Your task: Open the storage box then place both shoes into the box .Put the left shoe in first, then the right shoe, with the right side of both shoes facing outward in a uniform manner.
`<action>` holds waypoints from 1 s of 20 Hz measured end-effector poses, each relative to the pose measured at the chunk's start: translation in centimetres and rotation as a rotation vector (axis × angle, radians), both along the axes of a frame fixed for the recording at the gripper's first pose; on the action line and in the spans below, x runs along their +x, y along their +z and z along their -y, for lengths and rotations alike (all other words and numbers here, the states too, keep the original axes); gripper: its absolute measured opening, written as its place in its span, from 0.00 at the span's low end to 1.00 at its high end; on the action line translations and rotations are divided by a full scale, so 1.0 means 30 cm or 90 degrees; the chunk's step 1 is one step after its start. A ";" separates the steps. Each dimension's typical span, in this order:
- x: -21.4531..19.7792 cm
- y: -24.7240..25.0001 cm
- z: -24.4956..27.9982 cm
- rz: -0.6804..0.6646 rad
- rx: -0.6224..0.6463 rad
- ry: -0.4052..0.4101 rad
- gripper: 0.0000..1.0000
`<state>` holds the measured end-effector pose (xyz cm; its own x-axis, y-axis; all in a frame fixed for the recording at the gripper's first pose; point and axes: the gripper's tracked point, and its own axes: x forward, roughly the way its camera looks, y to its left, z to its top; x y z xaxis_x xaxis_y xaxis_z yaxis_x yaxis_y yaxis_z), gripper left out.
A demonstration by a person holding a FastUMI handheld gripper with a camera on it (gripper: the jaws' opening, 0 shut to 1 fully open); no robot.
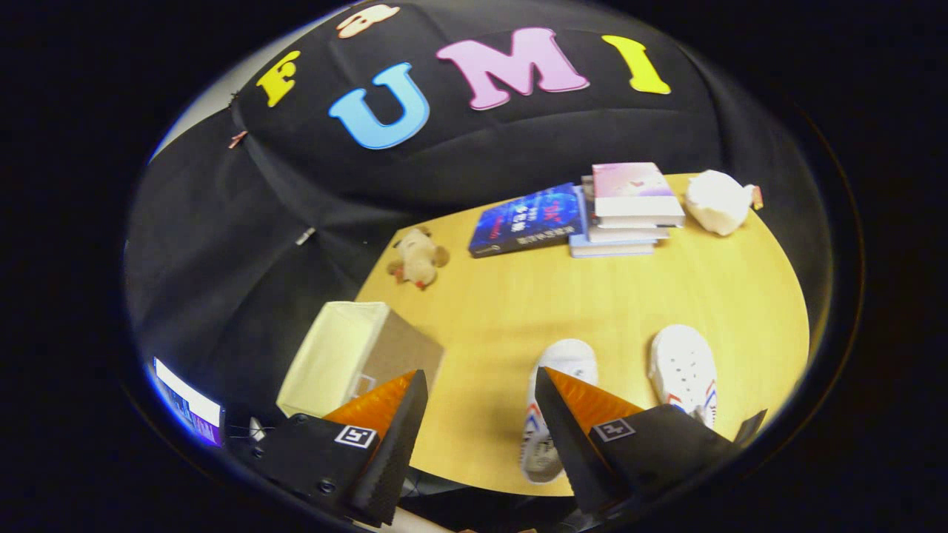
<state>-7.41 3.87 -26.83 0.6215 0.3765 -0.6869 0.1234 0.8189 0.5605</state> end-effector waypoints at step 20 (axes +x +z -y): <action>-0.160 -0.491 0.009 -0.291 0.000 0.015 0.33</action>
